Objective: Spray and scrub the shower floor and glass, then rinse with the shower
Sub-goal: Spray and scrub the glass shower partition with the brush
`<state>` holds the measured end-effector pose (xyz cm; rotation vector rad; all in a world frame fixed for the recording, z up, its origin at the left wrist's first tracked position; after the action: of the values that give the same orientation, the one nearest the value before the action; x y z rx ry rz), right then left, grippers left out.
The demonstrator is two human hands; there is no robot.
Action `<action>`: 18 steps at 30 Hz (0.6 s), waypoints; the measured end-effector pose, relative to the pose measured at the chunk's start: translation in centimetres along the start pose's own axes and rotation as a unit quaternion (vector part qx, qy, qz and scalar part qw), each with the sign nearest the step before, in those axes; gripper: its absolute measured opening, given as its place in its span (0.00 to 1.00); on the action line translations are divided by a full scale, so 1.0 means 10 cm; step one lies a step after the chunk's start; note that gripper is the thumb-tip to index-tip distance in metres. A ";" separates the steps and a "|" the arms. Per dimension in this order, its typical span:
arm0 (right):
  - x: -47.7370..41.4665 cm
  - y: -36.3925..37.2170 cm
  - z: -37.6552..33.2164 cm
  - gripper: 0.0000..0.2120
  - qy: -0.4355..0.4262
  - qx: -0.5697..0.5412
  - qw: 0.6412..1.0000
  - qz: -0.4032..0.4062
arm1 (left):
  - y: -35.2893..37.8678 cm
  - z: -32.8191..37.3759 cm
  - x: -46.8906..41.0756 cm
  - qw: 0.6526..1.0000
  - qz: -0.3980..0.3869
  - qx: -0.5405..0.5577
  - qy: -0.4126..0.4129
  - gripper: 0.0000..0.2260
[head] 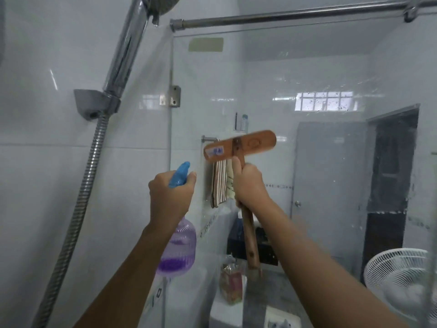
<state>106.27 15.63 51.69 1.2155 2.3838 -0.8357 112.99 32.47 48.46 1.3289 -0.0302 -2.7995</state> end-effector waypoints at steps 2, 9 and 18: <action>-0.32 -0.02 -0.36 0.27 -0.014 0.008 1.000 0.009 | -0.02 -0.01 -0.01 1.000 0.000 0.004 -0.009 0.10; 0.19 0.40 -0.13 0.21 0.002 -0.027 0.999 -0.019 | -0.13 -0.09 0.03 1.000 0.016 0.000 -0.008 0.09; -0.01 0.37 -0.54 0.21 -0.041 0.003 0.999 -0.010 | -0.23 -0.24 -0.03 0.999 0.026 0.006 -0.023 0.09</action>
<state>109.18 20.74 54.66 1.1375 2.3332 -0.8825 114.98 34.78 47.06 1.2463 -0.0829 -2.7912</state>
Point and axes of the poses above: each hand's wrist, its own x-axis away from the middle knuckle, its own y-axis out of the palm, z = x × y, the point moved 3 cm from there along -x, towards the middle knuckle, and after that the axes turned 4 degrees about y, right-handed, at the moved point
